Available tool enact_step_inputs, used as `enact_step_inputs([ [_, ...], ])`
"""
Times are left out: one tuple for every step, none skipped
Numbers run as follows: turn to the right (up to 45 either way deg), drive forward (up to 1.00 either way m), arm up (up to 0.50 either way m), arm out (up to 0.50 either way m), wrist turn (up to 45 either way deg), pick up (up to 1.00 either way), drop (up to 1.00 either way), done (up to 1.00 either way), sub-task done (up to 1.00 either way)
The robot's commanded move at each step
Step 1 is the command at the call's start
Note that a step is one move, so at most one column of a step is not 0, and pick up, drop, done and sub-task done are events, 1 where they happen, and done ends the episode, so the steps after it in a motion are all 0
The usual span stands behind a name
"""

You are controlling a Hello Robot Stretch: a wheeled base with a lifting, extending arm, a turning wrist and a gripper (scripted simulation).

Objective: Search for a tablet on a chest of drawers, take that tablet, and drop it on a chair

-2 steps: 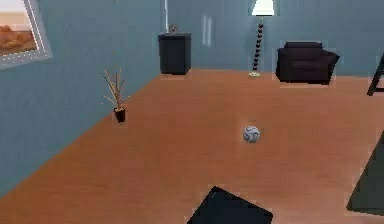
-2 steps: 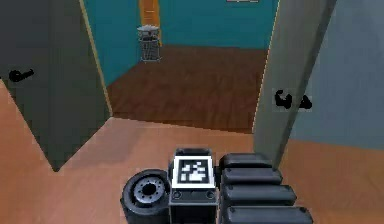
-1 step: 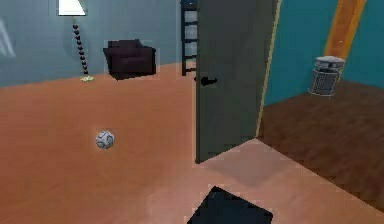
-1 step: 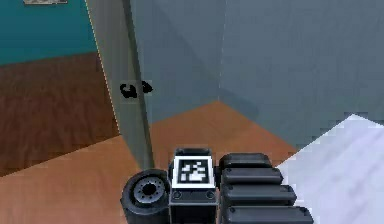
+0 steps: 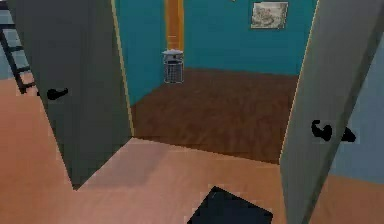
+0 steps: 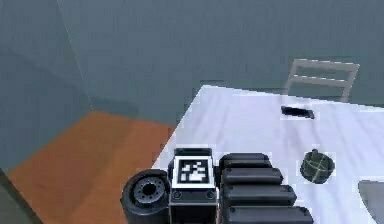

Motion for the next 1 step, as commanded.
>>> enact_step_inputs([
  [45.0, 0.00, 0.00, 0.00, 0.0, 0.00, 0.00, 0.00, 0.00],
])
